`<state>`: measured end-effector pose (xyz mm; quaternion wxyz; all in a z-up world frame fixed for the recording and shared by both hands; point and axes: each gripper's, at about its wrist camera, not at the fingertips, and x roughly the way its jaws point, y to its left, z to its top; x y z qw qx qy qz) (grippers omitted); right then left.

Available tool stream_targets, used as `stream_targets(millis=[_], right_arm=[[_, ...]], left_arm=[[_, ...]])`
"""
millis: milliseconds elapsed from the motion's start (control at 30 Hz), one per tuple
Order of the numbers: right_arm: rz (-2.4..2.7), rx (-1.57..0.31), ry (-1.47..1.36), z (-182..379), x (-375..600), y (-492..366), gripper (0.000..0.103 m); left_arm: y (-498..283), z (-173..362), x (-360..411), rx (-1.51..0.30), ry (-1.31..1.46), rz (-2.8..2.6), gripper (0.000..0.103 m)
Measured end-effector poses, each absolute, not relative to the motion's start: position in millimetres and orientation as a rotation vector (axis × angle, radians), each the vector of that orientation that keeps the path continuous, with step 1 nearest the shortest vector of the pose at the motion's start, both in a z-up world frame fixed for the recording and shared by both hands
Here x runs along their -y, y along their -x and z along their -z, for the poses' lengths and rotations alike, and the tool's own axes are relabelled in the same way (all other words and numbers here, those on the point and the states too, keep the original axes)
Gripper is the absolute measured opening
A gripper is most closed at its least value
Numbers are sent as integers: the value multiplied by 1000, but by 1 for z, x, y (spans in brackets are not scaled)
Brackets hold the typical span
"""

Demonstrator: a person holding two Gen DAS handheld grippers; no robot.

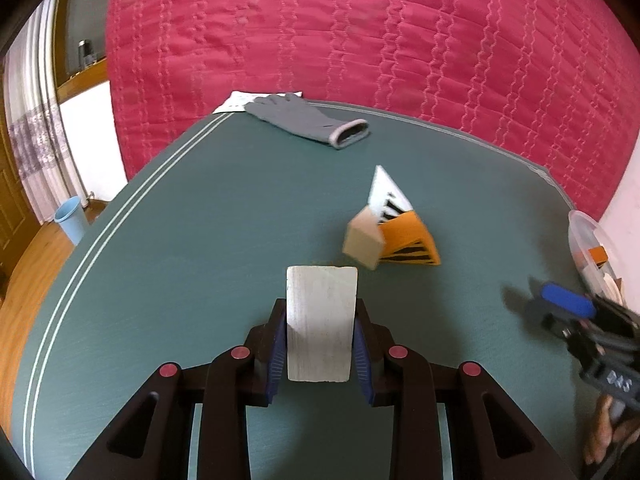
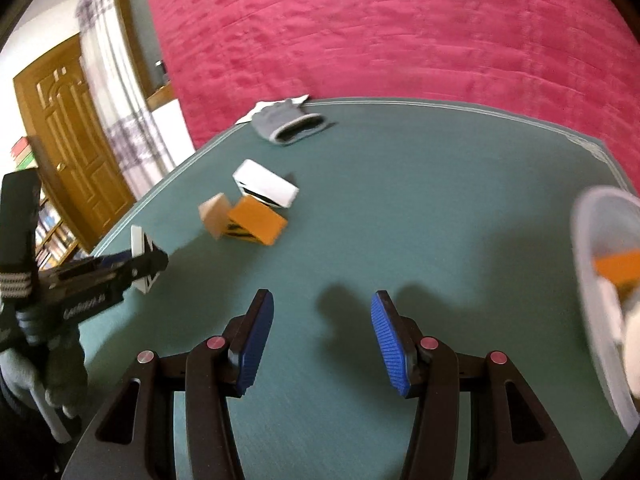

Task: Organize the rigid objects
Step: 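Reach the right tool to the pile and grasp the orange rectangular block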

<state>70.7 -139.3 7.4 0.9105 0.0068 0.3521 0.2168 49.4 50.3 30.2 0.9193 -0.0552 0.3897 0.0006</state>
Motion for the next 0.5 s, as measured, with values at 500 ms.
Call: stream_targets(millis=[500], right_arm=[[-608, -738, 107, -10, 63, -135, 53]], left_arm=[[-46, -23, -68, -805, 165, 10, 32]])
